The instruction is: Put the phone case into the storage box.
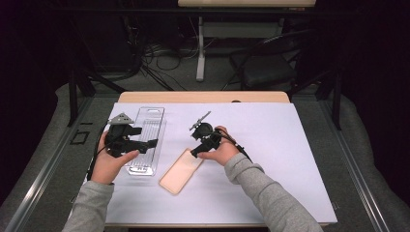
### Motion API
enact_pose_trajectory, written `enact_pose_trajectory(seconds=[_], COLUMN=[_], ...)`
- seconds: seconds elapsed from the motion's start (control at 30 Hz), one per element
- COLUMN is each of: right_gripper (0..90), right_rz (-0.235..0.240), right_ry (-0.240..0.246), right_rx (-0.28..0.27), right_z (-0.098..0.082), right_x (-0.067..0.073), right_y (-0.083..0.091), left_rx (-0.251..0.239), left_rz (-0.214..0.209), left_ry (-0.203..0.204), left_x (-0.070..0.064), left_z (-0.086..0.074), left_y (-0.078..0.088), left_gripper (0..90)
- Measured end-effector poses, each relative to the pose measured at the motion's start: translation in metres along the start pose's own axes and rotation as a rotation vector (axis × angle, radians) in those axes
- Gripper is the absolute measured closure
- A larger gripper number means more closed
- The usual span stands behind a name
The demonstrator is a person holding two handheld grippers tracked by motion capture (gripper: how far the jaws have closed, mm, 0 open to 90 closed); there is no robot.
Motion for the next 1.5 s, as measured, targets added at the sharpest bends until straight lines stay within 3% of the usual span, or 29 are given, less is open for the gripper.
enact_pose_trajectory(seconds=[0.07,0.33,0.57,0.7,0.87,1.1,1.27,1.5], right_gripper=[40.2,43.9,52.5,59.9,60.1,62.9,69.2,69.9], right_rz=[0.012,-0.011,-0.007,0.021,0.038,0.022,0.048,0.035], right_ry=[0.0,0.018,-0.026,-0.047,-0.068,-0.047,-0.062,-0.02], right_rx=[0.005,0.021,0.053,0.066,0.08,0.086,0.096,0.137], right_z=[0.001,0.004,0.001,-0.001,-0.003,-0.004,-0.002,-0.001], right_x=[0.001,-0.004,-0.011,-0.013,-0.014,-0.014,-0.013,-0.013], right_y=[-0.002,-0.005,-0.011,-0.015,-0.022,-0.026,-0.028,-0.033], left_rx=[-0.002,-0.01,-0.009,-0.009,-0.008,-0.008,-0.01,-0.004], left_rz=[0.004,0.016,0.019,0.02,0.02,0.021,0.018,0.02], left_ry=[0.004,0.022,0.028,0.032,0.035,0.038,0.04,0.041], left_x=[0.001,0.006,0.007,0.008,0.008,0.009,0.009,0.01], left_z=[0.0,-0.001,-0.002,-0.003,-0.003,-0.003,-0.003,-0.004], left_y=[0.0,0.004,0.005,0.004,0.004,0.003,0.004,0.004], left_gripper=[16.1,16.2,16.6,16.6,16.6,16.6,16.6,16.6])
Point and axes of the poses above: each handheld gripper's, and its own axes: y roughly backward along the jaws, z roughly out of its top, x roughly to its left, the point moved 8 cm from there along -y, roughly forward along the jaws, and after that the axes turned 1 degree about -x, right-handed, at the moved point
